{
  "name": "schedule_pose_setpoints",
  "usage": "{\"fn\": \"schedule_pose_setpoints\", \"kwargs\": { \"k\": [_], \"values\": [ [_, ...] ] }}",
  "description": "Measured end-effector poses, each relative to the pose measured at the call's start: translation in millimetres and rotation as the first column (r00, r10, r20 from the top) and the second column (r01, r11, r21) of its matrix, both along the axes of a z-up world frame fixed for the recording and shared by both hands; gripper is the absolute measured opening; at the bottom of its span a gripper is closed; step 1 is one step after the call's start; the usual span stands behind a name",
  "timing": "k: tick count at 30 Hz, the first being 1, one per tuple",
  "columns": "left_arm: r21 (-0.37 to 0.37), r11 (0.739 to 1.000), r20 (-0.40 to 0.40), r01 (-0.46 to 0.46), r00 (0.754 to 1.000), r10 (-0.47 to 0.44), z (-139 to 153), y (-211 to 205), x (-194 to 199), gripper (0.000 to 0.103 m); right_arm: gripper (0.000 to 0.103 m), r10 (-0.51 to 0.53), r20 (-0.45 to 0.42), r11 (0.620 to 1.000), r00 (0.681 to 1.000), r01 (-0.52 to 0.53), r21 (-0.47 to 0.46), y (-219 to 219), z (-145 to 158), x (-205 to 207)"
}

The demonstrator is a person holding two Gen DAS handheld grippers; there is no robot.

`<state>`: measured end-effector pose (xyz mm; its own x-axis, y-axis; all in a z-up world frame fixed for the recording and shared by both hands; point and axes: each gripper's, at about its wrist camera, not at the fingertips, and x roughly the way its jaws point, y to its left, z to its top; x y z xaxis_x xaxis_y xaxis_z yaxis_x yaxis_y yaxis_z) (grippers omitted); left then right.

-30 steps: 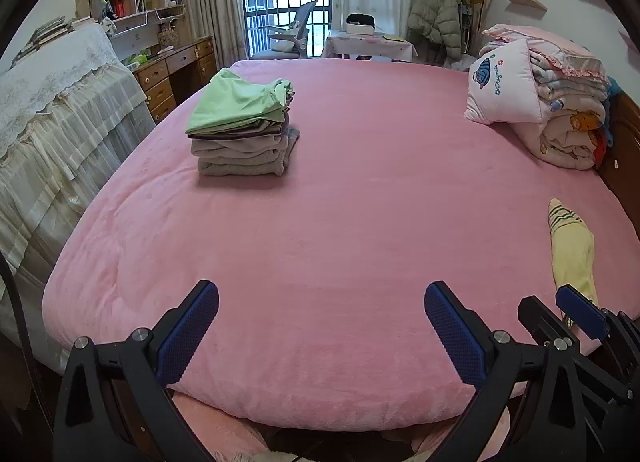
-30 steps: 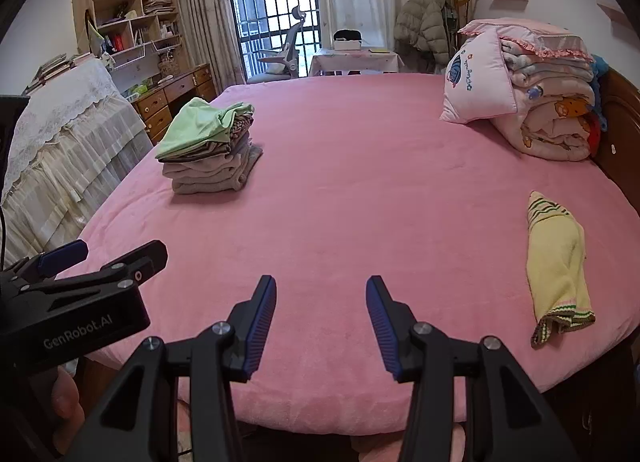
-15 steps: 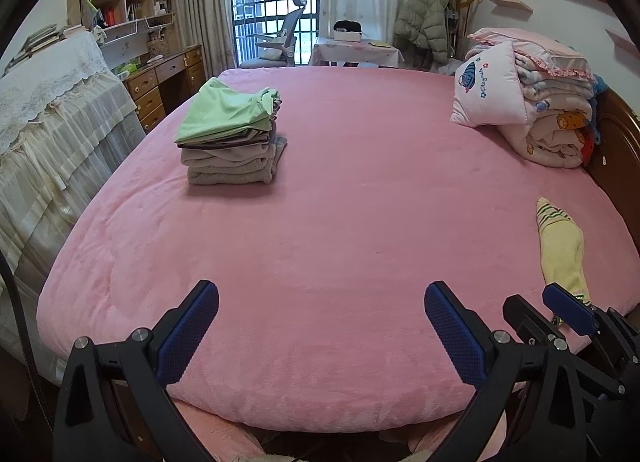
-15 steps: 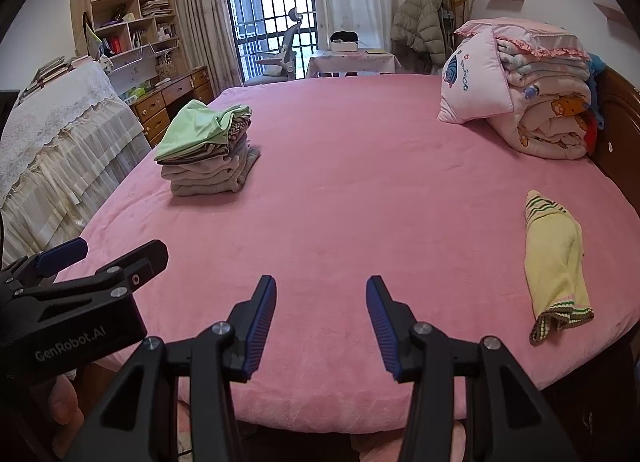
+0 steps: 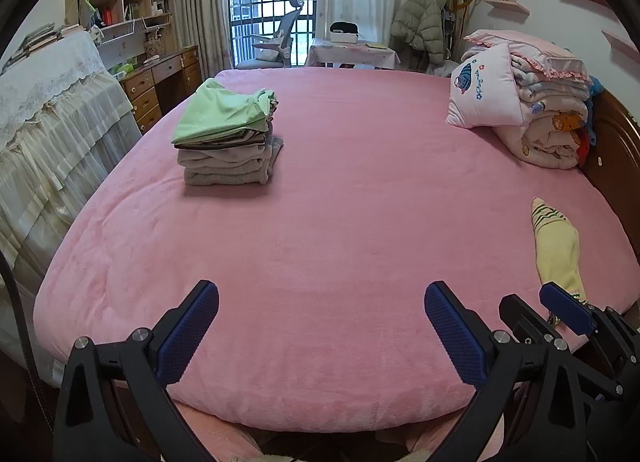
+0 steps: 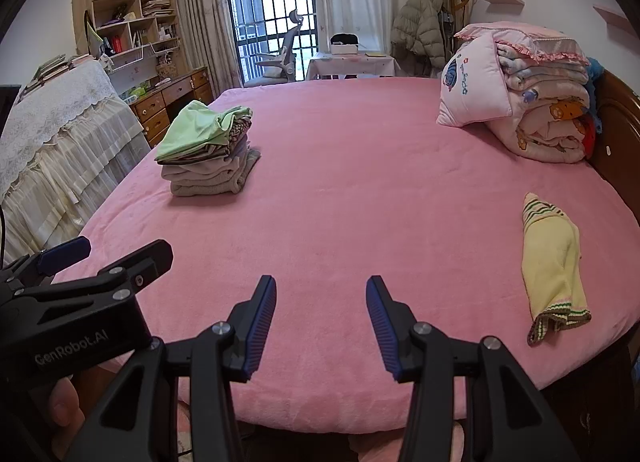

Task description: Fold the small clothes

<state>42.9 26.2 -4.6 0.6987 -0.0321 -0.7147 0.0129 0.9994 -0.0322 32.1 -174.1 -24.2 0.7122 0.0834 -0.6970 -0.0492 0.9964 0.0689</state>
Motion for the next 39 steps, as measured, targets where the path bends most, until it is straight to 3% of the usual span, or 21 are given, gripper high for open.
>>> {"fn": "schedule_pose_setpoints", "kwargs": {
  "k": [39],
  "values": [
    [-0.007, 1.0, -0.02, 0.027, 0.999, -0.028, -4.5, 2.6, -1.3, 0.102, 0.047, -0.025, -0.019, 1.0, 0.999, 0.025, 0.012, -0.3, -0.7, -6.0]
  ]
}}
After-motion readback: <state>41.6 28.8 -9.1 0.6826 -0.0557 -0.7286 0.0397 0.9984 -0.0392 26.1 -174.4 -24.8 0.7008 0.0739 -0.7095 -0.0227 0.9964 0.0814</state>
